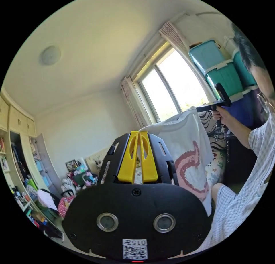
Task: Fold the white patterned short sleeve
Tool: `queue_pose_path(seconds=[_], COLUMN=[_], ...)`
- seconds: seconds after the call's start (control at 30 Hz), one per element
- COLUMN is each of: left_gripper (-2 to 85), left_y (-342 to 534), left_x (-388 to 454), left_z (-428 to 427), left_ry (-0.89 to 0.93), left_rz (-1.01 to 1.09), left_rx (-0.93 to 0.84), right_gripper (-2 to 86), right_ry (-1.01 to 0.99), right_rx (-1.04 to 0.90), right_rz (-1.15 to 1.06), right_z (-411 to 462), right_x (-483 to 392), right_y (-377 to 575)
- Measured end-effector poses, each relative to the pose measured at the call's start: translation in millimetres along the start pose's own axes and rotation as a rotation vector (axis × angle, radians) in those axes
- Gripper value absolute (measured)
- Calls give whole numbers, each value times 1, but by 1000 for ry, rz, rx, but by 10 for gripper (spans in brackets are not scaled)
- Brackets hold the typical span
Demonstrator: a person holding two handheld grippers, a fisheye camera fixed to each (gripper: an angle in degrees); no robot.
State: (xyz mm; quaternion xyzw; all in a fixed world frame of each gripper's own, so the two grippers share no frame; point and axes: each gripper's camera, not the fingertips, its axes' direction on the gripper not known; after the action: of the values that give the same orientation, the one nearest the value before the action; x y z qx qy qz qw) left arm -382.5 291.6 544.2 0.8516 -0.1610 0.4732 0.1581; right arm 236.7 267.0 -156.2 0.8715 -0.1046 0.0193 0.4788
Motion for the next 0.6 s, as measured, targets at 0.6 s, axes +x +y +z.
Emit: queue_pose_path(seconds=[0.6], left_gripper=[-3], left_y=[42], left_x=[-59], left_z=[111], left_ry=[-43], left_rz=[-46], left_rx=[-161], right_gripper=[-10], right_ry=[102], right_rx=[-38], right_rz=[-108], right_z=[86], right_x=[26], right_y=[-42])
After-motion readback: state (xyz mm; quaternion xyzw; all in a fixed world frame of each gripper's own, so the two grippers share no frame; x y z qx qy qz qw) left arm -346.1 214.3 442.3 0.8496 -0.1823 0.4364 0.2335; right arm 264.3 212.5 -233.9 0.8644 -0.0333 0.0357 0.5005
